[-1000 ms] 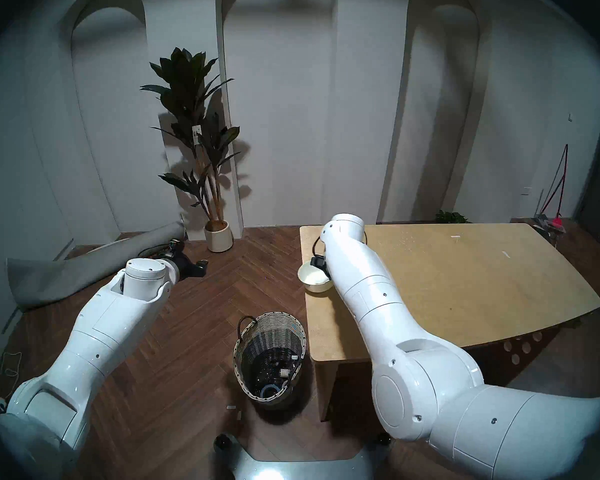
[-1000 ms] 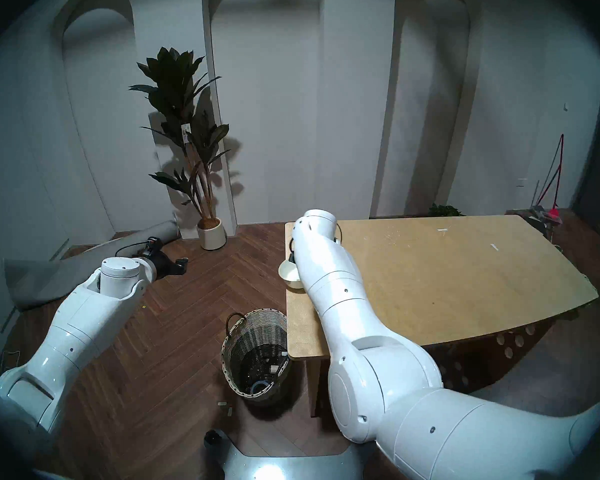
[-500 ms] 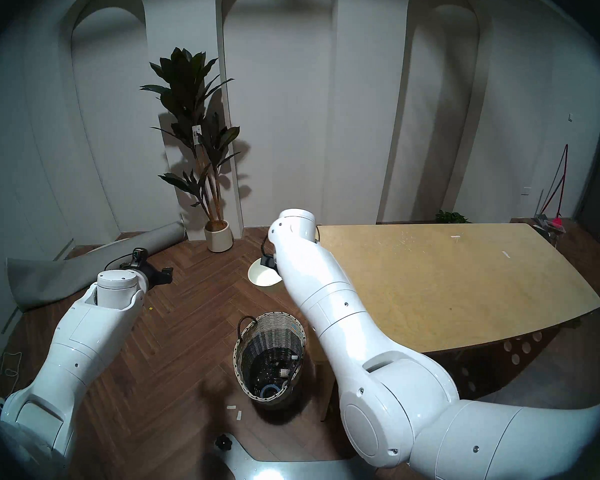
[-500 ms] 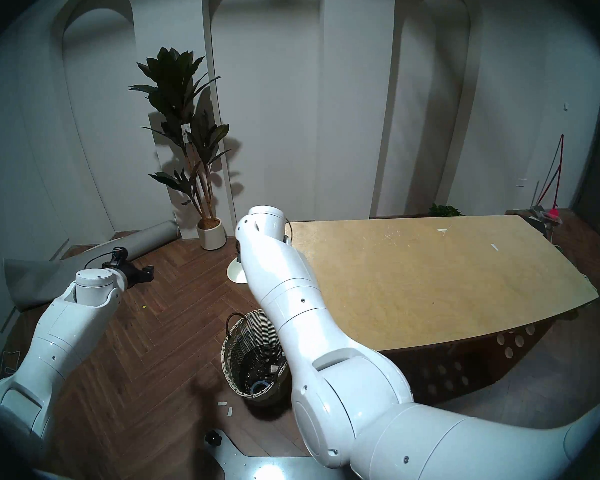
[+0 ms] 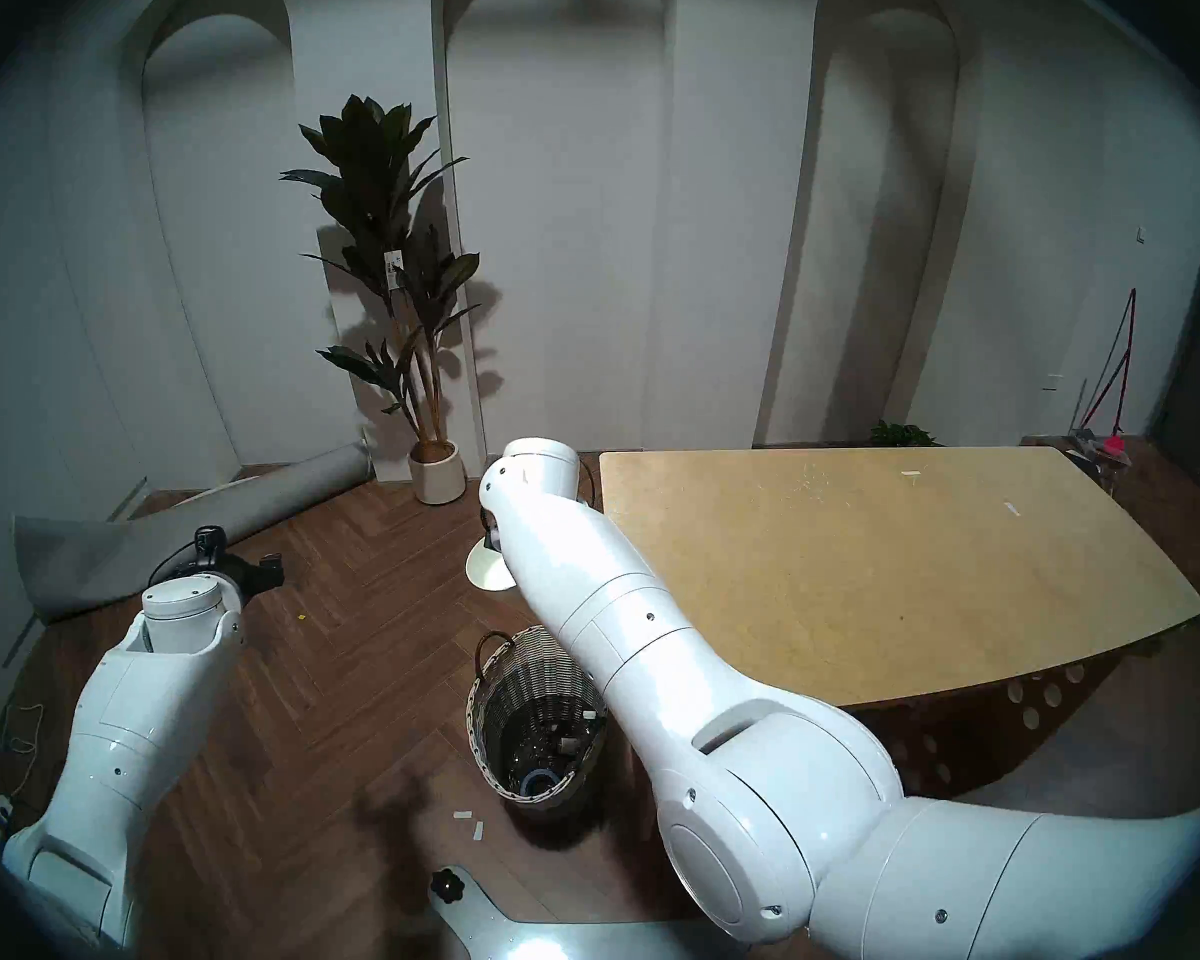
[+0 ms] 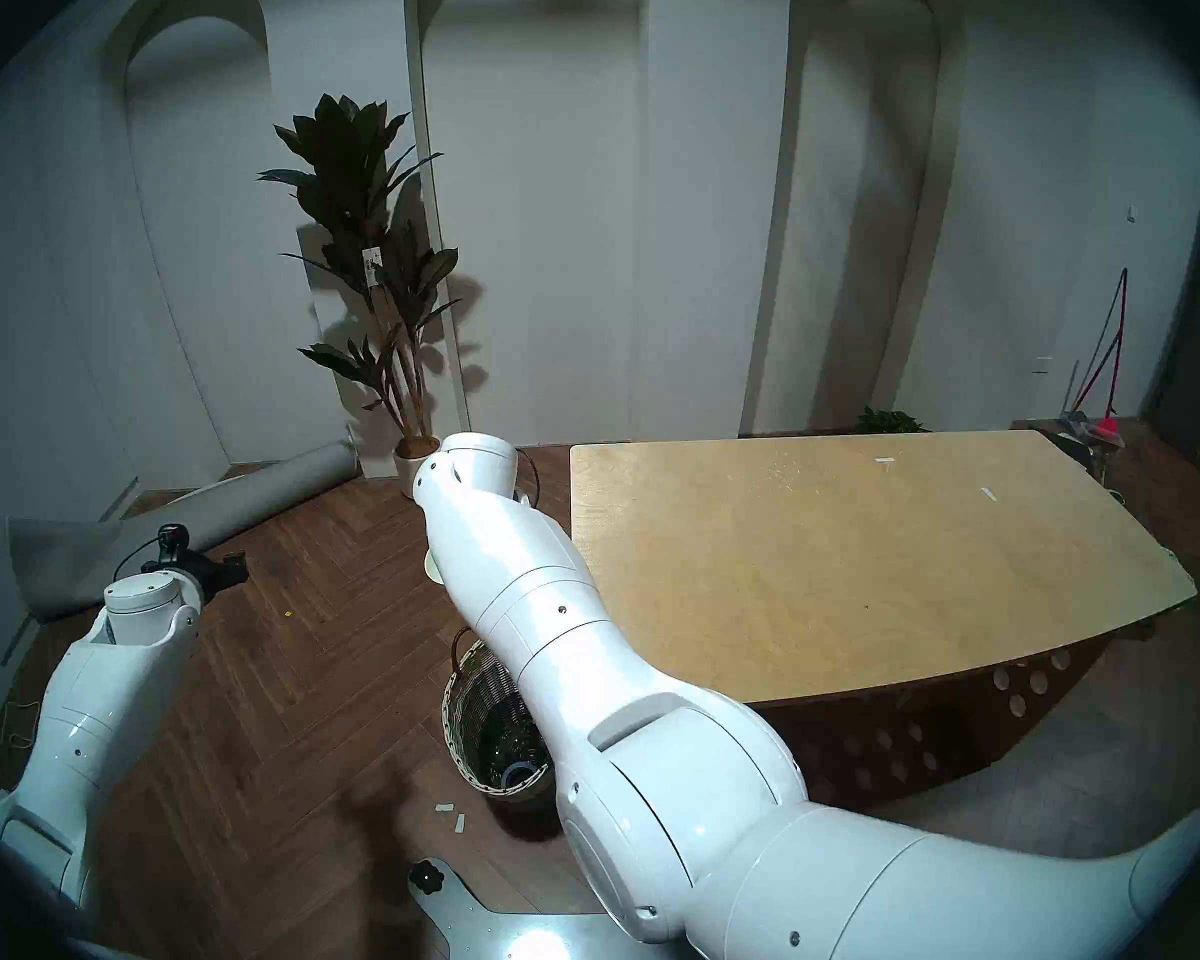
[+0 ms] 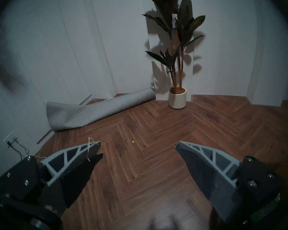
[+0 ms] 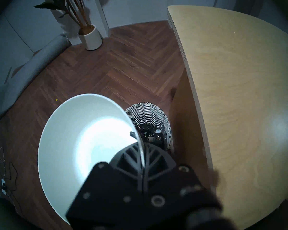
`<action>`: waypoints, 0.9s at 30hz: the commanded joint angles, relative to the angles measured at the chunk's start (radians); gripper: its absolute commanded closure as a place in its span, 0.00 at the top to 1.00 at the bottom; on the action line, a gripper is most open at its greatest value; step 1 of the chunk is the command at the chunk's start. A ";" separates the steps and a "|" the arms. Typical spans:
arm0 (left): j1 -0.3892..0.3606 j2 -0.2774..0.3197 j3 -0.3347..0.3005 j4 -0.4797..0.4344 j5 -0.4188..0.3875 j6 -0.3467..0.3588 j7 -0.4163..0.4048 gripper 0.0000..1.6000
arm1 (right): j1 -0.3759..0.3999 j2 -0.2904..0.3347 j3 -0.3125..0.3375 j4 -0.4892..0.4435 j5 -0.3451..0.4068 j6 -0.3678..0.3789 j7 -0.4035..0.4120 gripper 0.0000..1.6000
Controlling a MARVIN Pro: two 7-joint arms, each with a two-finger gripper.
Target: Load the items into the basket from the rear
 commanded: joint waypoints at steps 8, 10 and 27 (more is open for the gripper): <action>0.090 -0.015 -0.072 -0.077 -0.030 -0.073 0.042 1.00 | 0.083 -0.018 -0.096 0.121 0.103 -0.239 0.033 0.00; 0.096 -0.017 -0.076 -0.081 -0.033 -0.078 0.046 1.00 | 0.095 -0.018 -0.102 0.144 0.114 -0.258 0.043 0.00; 0.109 -0.032 -0.061 -0.095 -0.047 -0.102 0.065 1.00 | 0.178 -0.018 -0.160 0.330 0.183 -0.443 0.131 0.00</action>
